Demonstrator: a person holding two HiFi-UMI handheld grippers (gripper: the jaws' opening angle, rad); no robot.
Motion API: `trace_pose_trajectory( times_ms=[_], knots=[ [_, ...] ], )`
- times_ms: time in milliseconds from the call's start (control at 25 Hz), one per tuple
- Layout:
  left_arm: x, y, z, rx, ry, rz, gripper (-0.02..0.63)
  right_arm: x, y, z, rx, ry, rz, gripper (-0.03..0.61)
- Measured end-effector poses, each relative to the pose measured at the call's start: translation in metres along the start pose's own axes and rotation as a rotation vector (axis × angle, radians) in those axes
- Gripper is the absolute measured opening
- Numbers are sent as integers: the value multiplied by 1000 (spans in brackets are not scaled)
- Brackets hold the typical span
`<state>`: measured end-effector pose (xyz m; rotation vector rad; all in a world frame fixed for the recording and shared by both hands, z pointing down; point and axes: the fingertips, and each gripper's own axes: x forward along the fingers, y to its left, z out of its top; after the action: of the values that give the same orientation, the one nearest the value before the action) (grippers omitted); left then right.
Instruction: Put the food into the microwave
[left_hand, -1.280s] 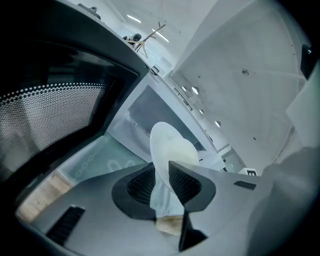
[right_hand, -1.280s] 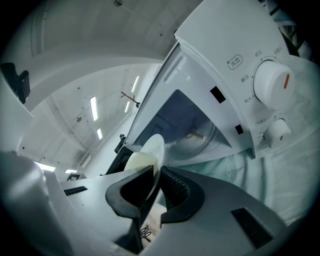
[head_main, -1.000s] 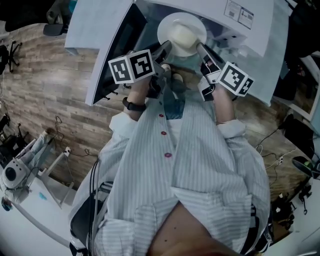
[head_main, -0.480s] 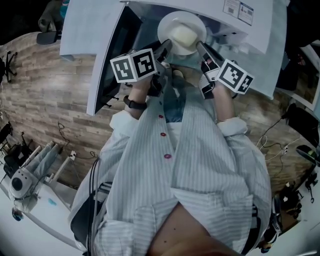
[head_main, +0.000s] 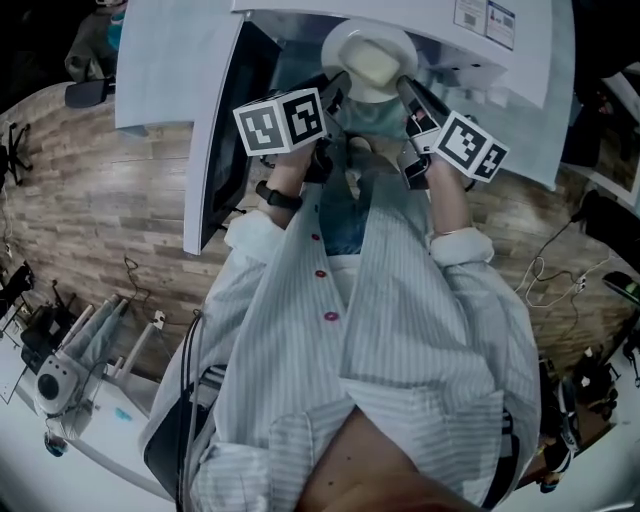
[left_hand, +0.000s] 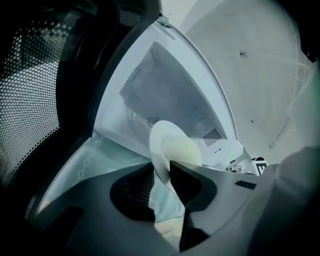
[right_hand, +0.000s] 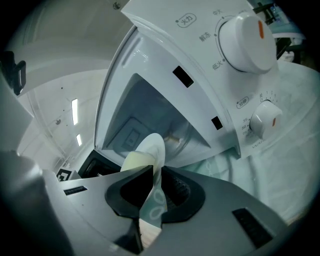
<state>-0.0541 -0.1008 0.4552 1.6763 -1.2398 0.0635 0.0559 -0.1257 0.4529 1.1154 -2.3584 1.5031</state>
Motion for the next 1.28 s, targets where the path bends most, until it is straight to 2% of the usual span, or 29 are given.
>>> trace_pose_trajectory(
  times_ms=[400, 600, 1280],
  knots=[
    [29, 9, 12, 42, 17, -3, 94, 17, -19, 10, -4, -81, -71, 63],
    [34, 17, 15, 31, 13, 1, 94, 24, -21, 10, 4, -108, -80, 63],
    [56, 31, 30, 94, 10, 29, 101, 48, -31, 20, -71, -124, -133, 71]
  ],
)
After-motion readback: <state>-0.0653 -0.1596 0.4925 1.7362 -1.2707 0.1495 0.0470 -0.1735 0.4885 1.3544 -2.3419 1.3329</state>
